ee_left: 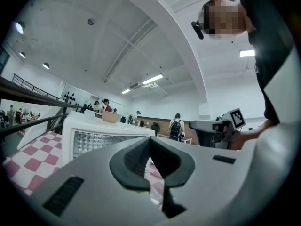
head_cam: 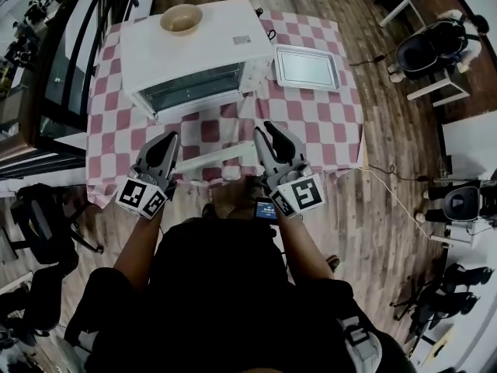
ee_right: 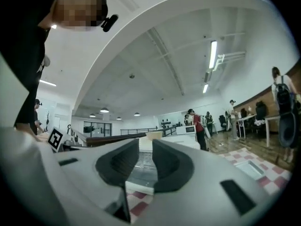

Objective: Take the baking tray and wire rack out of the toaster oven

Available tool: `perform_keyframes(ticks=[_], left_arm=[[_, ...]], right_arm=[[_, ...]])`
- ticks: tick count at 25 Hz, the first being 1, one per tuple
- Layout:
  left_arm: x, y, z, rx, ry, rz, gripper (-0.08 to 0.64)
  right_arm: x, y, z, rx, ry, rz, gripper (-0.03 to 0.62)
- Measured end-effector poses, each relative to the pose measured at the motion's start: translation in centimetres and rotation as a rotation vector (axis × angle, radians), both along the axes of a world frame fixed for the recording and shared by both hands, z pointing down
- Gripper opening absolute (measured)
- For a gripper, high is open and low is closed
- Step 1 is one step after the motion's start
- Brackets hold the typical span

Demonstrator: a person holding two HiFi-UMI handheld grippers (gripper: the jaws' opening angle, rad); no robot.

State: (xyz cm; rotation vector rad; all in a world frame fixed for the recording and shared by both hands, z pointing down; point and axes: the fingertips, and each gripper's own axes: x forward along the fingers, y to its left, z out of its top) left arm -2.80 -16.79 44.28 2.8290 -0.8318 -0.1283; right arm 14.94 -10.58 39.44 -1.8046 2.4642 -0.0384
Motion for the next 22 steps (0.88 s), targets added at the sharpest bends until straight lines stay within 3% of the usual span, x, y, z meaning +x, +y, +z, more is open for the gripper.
perform_keyframes(ticks=[4, 8, 12, 17, 22], left_arm=[[-5.1, 0.9, -0.1, 0.01, 0.005, -0.064, -0.005], [-8.6, 1.7, 0.8, -0.01, -0.003, -0.106, -0.005], [-9.9, 2.7, 1.2, -0.056, 0.025, -0.093, -0.005], [-10.4, 3.0, -1.6, -0.04, 0.124, -0.117, -0.005], [-10.3, 3.6, -1.9, 0.024, 0.04, -0.082, -0.005]], right_arm=[[-6.7, 0.5, -0.2, 0.025, -0.014, -0.071, 0.091], [-10.0, 1.6, 0.6, 0.021, -0.02, -0.088, 0.091], [-12.8, 2.1, 4.0, -0.129, -0.011, -0.176, 0.089], [-13.4, 1.3, 4.7, -0.176, -0.055, -0.214, 0.089], [-13.4, 0.5, 3.0, -0.173, -0.093, -0.193, 0.089]])
